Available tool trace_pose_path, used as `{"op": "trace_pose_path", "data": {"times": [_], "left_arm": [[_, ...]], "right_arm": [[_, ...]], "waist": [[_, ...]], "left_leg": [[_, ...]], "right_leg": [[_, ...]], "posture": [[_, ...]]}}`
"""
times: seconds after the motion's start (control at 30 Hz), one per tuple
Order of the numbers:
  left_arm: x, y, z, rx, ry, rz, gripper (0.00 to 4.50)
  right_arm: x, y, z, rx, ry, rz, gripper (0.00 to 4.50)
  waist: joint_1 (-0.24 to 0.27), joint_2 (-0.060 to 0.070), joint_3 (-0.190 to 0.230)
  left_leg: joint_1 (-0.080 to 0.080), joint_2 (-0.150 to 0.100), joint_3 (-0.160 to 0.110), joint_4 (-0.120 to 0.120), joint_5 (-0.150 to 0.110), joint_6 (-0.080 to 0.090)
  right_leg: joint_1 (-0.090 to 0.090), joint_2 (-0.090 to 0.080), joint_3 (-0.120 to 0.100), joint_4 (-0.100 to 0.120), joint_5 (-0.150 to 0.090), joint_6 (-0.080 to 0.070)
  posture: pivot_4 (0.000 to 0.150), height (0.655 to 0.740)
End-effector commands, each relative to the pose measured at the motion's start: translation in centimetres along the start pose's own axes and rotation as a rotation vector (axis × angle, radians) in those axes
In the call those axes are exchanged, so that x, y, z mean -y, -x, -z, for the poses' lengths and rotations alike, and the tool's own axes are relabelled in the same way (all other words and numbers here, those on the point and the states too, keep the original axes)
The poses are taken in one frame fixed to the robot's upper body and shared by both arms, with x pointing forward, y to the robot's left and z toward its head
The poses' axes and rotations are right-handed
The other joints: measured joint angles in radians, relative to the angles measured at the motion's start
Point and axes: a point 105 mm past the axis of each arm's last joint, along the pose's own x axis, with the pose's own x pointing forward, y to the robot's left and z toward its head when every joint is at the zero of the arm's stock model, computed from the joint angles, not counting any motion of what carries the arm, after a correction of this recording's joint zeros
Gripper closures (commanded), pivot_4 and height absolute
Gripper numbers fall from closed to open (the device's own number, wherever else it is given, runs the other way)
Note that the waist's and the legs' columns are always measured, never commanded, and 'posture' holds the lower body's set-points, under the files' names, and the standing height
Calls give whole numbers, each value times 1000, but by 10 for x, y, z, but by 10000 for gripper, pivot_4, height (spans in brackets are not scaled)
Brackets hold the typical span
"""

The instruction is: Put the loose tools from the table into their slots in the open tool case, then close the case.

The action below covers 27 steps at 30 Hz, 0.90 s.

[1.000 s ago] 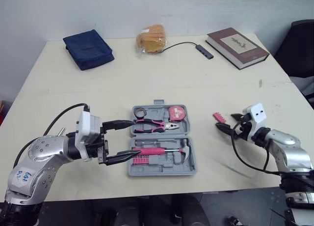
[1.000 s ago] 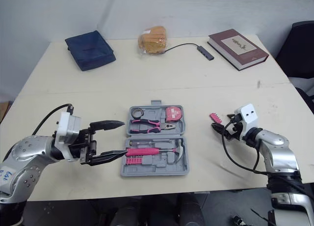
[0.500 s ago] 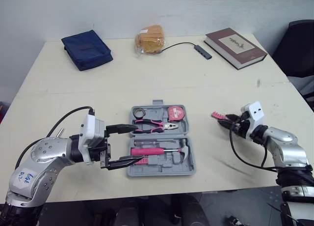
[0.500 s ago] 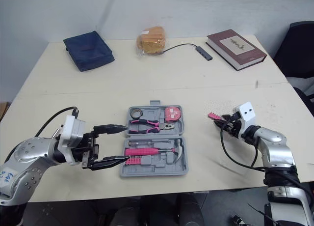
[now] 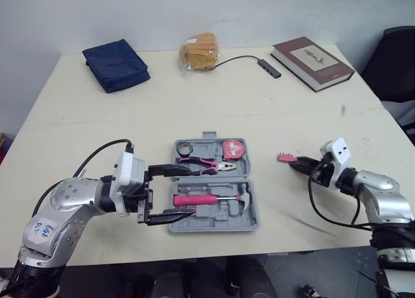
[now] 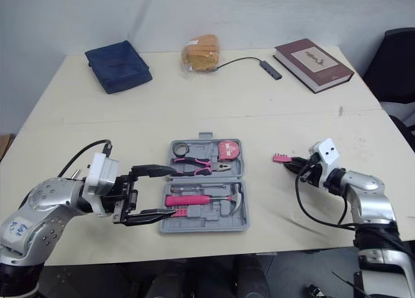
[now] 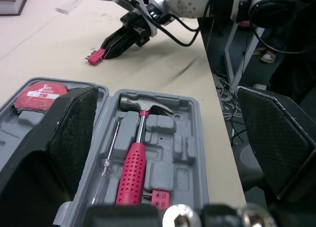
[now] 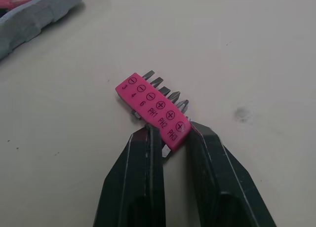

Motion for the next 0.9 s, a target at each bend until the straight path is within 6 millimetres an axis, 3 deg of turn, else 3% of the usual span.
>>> {"op": "trace_pose_path", "data": {"times": [0.03, 0.3, 0.33, 0.37, 0.5, 0.57, 0.67, 0.9], "left_arm": [[0, 0, -4, 7, -34, 12, 0], [1, 6, -2, -6, -33, -6, 0], [2, 6, -2, -8, -30, -6, 0], [3, 6, -2, -9, -29, -7, 0], [5, 8, 0, -16, -21, -6, 0], [5, 9, 1, -23, -21, -2, 0], [5, 10, 0, -25, -24, 2, 0], [6, 7, -2, -29, -27, 20, 0]], "right_arm": [[-16, 3, -4, -1, 3, -56, 40676], [-45, 16, -2, -63, -89, -80, 40676], [-43, 19, -2, -67, -72, -67, 29991], [-42, 22, -3, -69, -57, -58, 27340], [-30, 36, -12, -37, 35, -69, 7326], [-31, 43, -17, -23, 87, -157, 603], [-37, 45, -25, 54, 195, -309, 603], [-30, 19, -11, 32, 286, -468, 603]], "waist": [[0, 0, 0], [1, 0, 0], [1, 0, 0], [2, 0, 0], [2, 0, 0], [2, 0, 0], [1, 0, 0], [-2, -1, 2]], "left_leg": [[0, 0, 0, 0, 0, 0], [0, 1, -1, 0, 0, 0], [0, 0, -1, 0, 0, 0], [0, 0, -1, 0, 0, 0], [-1, 0, -1, 0, -1, 1], [-1, -1, -1, 0, -1, 1], [-1, 0, -1, -1, -1, 1], [0, 1, 1, -1, 0, -1]], "right_leg": [[0, 0, 0, 0, 0, 0], [0, 0, 0, -1, 0, 0], [0, 0, 0, -1, 0, 0], [0, 0, 0, -1, 0, 0], [0, 0, 0, -2, 0, 0], [0, 0, 0, -2, 0, 0], [0, 2, -2, -3, 0, 0], [0, 4, -3, -2, 0, 0]], "posture": [[1500, 7400], [1500, 7400], [1500, 7400], [1500, 7400], [1500, 7400], [1500, 7400], [1500, 7400], [1500, 7400]]}}
